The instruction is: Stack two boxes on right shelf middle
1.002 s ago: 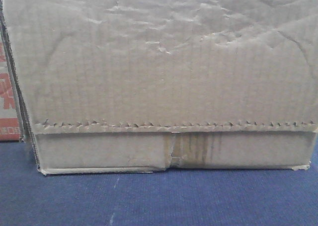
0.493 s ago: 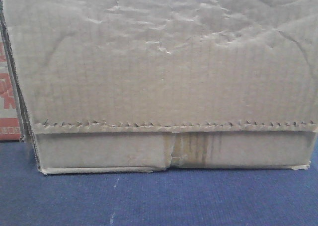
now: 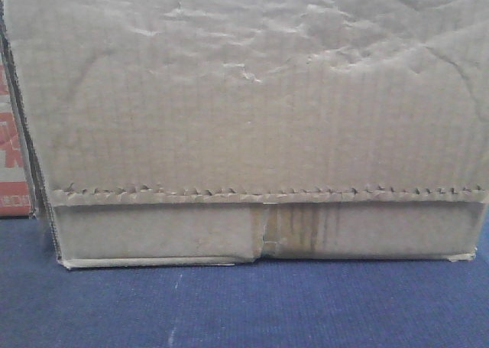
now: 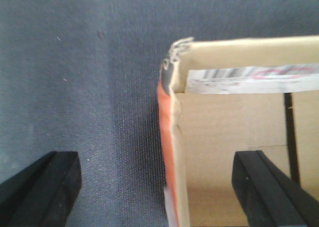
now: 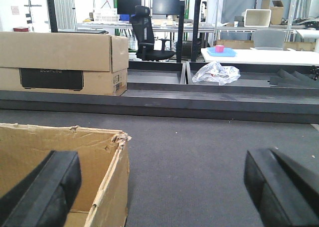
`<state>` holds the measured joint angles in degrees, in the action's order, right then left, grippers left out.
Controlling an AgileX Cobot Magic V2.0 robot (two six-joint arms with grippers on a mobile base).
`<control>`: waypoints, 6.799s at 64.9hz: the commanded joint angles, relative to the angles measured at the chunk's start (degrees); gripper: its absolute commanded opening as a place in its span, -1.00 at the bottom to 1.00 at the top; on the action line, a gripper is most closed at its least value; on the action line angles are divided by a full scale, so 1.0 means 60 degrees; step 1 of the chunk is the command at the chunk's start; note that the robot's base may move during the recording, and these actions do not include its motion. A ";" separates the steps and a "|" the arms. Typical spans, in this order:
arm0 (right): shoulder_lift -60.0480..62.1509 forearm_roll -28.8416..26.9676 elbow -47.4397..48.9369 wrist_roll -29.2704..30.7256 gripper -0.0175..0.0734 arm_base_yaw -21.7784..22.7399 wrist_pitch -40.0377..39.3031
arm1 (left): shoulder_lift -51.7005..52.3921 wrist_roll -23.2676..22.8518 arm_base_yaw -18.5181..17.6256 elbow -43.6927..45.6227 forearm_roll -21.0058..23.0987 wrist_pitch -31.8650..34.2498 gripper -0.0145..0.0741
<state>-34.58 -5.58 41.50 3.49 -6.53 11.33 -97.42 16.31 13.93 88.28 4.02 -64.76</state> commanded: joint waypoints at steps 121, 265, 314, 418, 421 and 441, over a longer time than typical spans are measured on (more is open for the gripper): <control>-0.0057 0.0110 0.0041 0.0016 0.64 -0.0029 0.0319 | 0.2833 -0.2575 -0.4453 0.3515 0.1630 0.1048 -0.92; -0.5700 -0.0084 0.5645 0.0016 0.64 -0.1410 0.7816 | 0.1703 -0.3018 -0.4758 0.1654 -0.0221 -0.0867 0.68; -0.8563 -0.0101 0.5645 0.0016 0.64 -0.1410 0.7667 | 0.1014 -0.3799 -0.5449 -0.0663 -0.0043 0.0503 0.68; -0.6910 -0.0508 0.9667 0.0016 -0.96 -0.1410 0.8045 | 0.2988 -0.4077 -0.5431 0.3586 -0.0131 -0.0030 -0.92; -0.6899 -0.0532 0.9763 0.0016 -0.96 -0.1410 0.8044 | 0.3080 -0.4077 -0.5431 0.3699 -0.0131 -0.0030 -0.92; -0.6895 -0.0532 0.9815 0.0016 -0.97 -0.1410 0.8044 | 0.3039 -0.4077 -0.5431 0.3701 -0.0347 -0.0367 -0.92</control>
<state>-76.20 -10.16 100.05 3.34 -15.45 61.76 -80.04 -8.52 -18.74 109.58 0.86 -68.73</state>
